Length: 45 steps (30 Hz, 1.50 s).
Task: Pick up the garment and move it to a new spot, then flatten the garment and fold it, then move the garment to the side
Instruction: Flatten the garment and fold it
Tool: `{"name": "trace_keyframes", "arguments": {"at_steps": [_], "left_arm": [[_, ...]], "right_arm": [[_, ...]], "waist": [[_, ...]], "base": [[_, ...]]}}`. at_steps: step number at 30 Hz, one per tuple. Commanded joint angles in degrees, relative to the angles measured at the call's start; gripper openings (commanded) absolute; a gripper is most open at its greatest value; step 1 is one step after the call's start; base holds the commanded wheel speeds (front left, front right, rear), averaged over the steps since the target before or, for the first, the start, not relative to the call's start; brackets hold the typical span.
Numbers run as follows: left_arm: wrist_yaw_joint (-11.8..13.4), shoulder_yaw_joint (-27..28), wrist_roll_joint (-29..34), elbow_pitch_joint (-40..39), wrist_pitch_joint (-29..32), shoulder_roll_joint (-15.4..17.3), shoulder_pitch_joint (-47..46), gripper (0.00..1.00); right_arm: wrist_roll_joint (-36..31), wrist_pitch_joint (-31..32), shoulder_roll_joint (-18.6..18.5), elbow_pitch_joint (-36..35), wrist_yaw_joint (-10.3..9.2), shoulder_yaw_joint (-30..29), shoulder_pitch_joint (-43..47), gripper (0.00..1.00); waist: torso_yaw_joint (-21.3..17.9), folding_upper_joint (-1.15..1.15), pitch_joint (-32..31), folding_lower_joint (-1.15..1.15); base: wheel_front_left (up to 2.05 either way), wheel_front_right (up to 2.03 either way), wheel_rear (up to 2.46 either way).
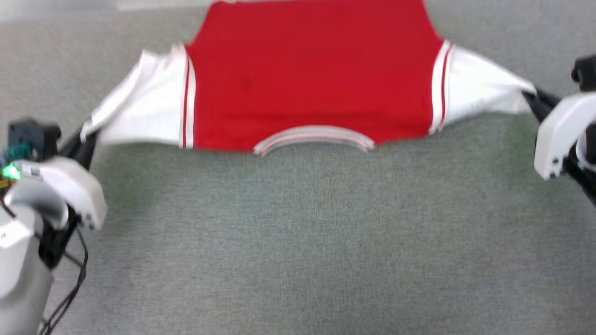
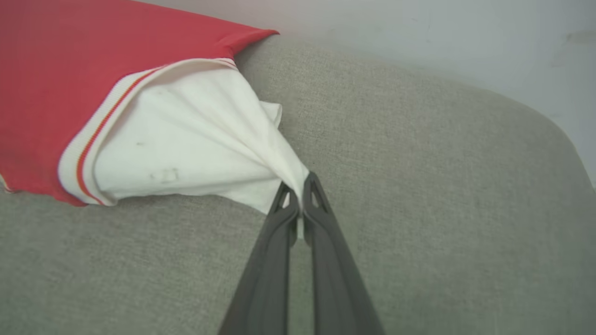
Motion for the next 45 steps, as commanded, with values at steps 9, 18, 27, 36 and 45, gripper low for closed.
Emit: {"name": "trace_keyframes", "arguments": {"at_steps": [9,18,27,36,45], "left_arm": [[0.8,0.0,-6.0,-10.6,7.6,4.1,21.2,0.0],[5.5,1.9,-11.3,-23.0,12.4,7.0,39.2,0.0],[8.7,2.8,-16.7,-31.0,14.9,6.2,51.5,0.0],[8.3,1.6,-17.6,-34.1,14.2,4.2,51.0,0.0],[9.4,1.2,-19.8,-42.7,14.3,2.2,54.0,0.0]], "right_arm": [[9.4,6.7,-4.3,-4.8,-0.13,1.5,14.5,0.0],[17.2,13.2,-7.6,-11.2,-0.12,0.2,27.0,0.0],[19.8,16.3,-8.4,-16.1,-0.12,-4.5,38.4,0.0],[18.7,17.2,-7.6,-19.5,-0.11,-7.5,38.4,1.0],[21.9,21.4,-8.2,-26.6,-0.08,-11.7,34.4,1.0]], "waist": [[-0.1,0.0,-11.7,0.01],[-1.3,0.0,-16.5,0.01],[-2.1,0.0,-17.1,0.01],[-1.9,0.0,-15.3,0.01],[0.6,0.0,-11.7,0.01]], "base": [[0.0,0.0,0.0],[0.0,0.0,0.0],[0.0,0.0,0.0],[0.0,0.0,0.0],[0.0,0.0,0.0]]}}
